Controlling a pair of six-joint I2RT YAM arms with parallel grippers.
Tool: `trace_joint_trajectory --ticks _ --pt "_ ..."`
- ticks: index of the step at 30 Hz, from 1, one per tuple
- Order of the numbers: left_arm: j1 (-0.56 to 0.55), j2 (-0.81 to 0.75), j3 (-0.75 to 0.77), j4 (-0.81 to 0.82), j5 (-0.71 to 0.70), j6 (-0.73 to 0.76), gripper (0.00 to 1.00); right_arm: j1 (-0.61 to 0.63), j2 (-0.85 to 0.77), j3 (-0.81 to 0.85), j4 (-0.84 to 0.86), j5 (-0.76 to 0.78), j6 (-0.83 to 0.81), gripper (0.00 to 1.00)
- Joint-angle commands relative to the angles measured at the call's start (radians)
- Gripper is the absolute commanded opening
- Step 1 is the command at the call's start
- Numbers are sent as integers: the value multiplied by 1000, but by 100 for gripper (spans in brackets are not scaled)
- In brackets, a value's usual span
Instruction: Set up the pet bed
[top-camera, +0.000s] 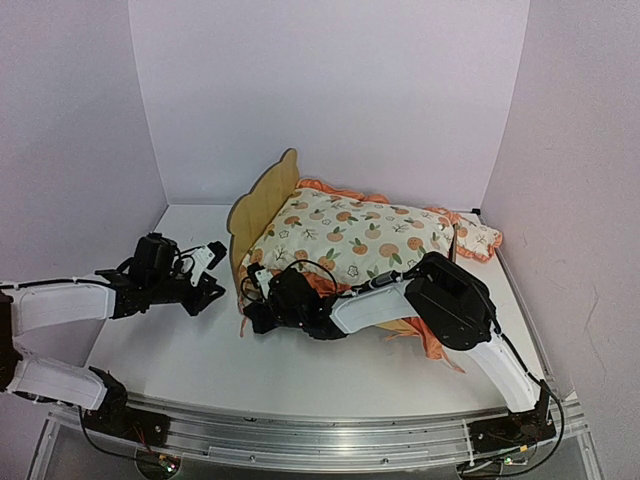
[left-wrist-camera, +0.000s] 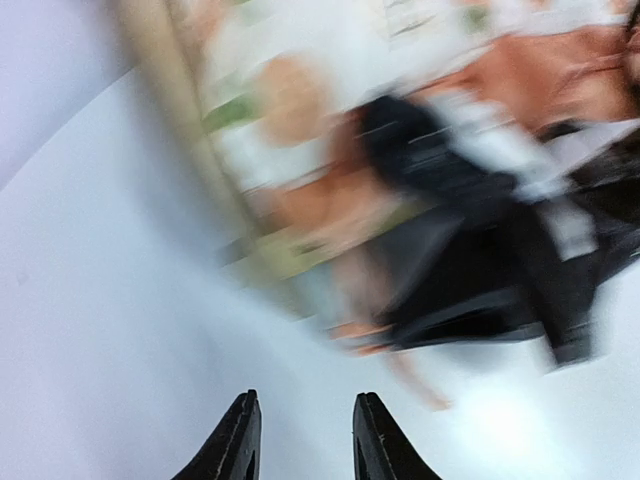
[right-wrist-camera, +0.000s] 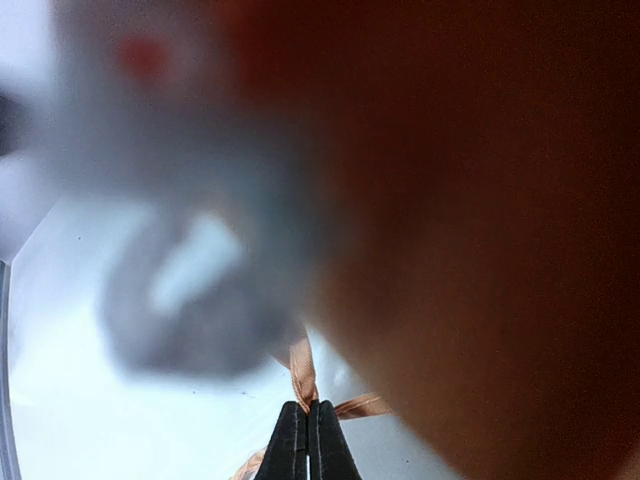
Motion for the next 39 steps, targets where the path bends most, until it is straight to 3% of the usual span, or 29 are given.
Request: trace_joint_trajectory --ticks 1,7,16,27,34,39 --pt "115 131 -8 153 -15 248 31 -31 29 55 38 26 7 0" --pt "121 202 -82 380 72 489 31 -31 56 101 33 42 20 0" --pt "129 312 -124 625 197 697 35 -31 85 154 10 42 5 0" --pt "137 365 -94 501 365 952 34 -31 97 176 10 39 -1 0" --pt "137 403 -52 501 346 960 25 -34 107 200 10 29 -10 0" --pt "143 415 -37 462 317 1002 24 -36 104 200 10 28 -10 0"
